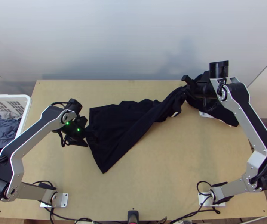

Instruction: Fold the t-shirt

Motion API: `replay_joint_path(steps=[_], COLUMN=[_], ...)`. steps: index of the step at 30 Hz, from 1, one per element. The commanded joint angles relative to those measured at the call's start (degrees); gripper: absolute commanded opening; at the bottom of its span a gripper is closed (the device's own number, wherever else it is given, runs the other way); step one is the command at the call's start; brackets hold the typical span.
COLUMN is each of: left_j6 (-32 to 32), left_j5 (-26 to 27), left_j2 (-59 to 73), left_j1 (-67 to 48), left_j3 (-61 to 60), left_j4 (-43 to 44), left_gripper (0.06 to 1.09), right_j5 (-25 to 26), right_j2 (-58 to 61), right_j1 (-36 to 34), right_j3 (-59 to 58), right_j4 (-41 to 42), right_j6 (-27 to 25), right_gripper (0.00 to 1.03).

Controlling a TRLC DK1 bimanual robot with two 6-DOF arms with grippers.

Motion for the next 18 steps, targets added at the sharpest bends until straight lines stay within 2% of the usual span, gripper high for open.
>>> replay_joint_path(steps=[1,6,9,18], left_j6=[-6.71,-8.47,-9.35,-9.35], left_j5=[0.57,0.21,-2.07,-3.39], left_j2=[-0.82,-1.0,0.06,1.91], left_j1=[0.78,-0.18,-0.45,0.87], left_j3=[-3.57,-7.35,-9.46,-11.04], left_j4=[6.61,12.85,16.01,19.71], left_gripper=[0.58,0.58,0.58,0.58], right_j5=[-0.08,-0.08,-0.08,-0.08], right_j2=[-0.23,-0.4,-0.58,-0.93], right_j1=[0.64,0.91,0.91,0.82], right_j3=[-0.06,0.03,0.21,-0.67], right_j4=[0.05,0.05,0.05,0.05], right_j6=[0.06,0.15,0.15,-0.02], right_gripper=[0.03,0.03,0.03,0.03])
